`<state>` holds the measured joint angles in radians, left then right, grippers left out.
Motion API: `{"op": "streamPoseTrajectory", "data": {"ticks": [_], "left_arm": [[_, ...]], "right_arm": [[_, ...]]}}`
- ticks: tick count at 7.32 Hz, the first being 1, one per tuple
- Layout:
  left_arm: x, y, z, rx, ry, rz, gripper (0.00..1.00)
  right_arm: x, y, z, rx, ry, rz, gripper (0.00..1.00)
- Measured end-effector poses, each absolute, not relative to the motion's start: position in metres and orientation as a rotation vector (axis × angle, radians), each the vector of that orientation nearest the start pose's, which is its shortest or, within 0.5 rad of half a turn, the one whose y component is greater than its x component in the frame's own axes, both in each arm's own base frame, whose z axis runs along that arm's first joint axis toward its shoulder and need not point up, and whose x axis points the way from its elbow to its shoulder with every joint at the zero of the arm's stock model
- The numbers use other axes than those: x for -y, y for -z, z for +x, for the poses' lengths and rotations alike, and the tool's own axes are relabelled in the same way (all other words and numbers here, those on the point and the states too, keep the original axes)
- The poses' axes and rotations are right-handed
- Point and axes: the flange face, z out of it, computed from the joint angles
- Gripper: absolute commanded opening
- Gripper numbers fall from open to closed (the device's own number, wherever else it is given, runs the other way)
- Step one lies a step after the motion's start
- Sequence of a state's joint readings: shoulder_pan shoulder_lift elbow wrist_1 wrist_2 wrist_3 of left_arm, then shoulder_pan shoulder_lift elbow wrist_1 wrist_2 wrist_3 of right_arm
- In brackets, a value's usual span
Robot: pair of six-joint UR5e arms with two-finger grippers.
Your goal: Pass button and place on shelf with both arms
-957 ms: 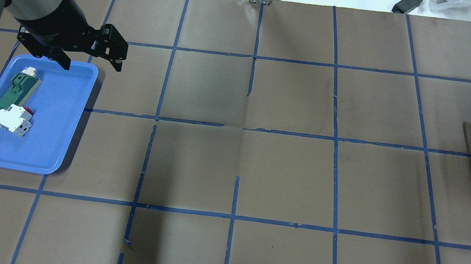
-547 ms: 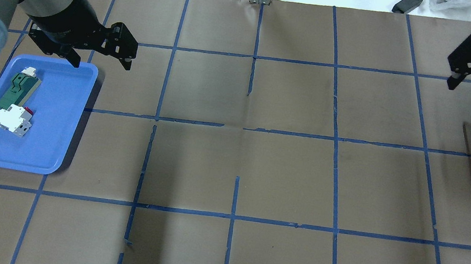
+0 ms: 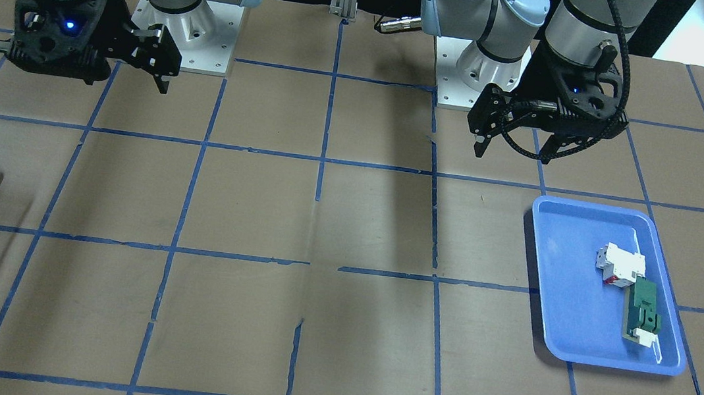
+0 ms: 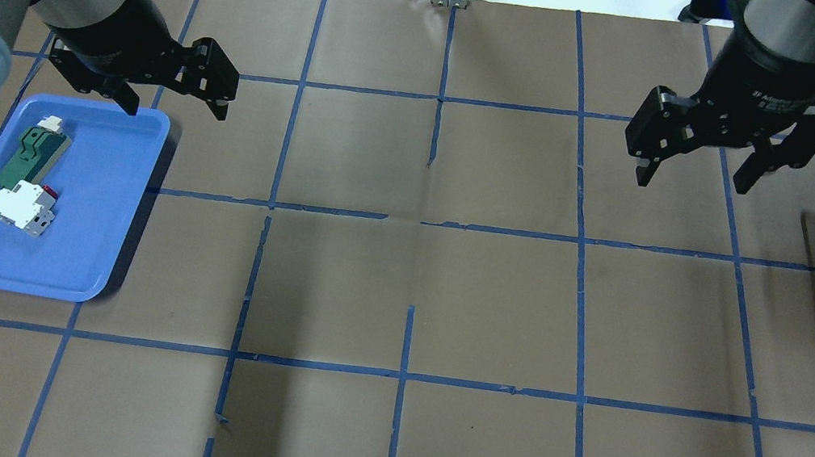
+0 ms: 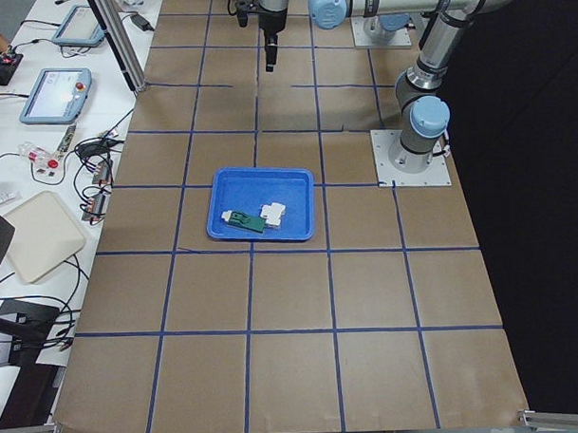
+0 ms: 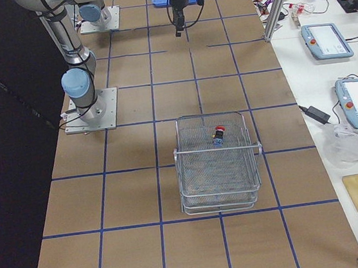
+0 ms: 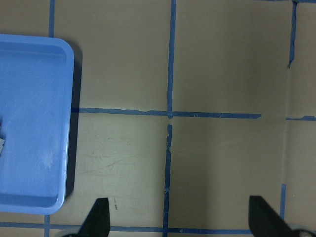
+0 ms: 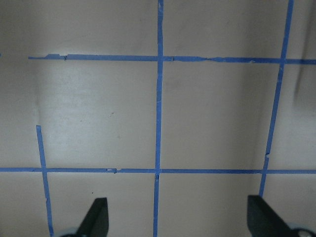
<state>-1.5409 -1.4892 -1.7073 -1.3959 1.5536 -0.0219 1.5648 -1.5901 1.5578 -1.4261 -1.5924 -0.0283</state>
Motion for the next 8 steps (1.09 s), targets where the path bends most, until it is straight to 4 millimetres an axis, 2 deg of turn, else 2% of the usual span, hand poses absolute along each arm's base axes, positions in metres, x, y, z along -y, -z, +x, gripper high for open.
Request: {"op": "streamPoseTrajectory", "data": {"ticks": [2, 3, 8], "left_arm": [[0.471, -0.478, -0.121, -3.151, 0.192, -0.075, 1.00], [0.471, -0.479, -0.121, -3.151, 0.193, -0.073, 1.00], [0.471, -0.479, -0.121, -3.150, 0.201, -0.066, 1.00]], "right_arm": [[0.442, -0.486, 0.132, -3.158, -0.130, -0.037, 1.00], [0.437, -0.489, 0.132, -3.155, -0.104, -0.037, 1.00], [0.435, -0.494, 0.124, -3.154, -0.081, -0.011, 1.00]]}}
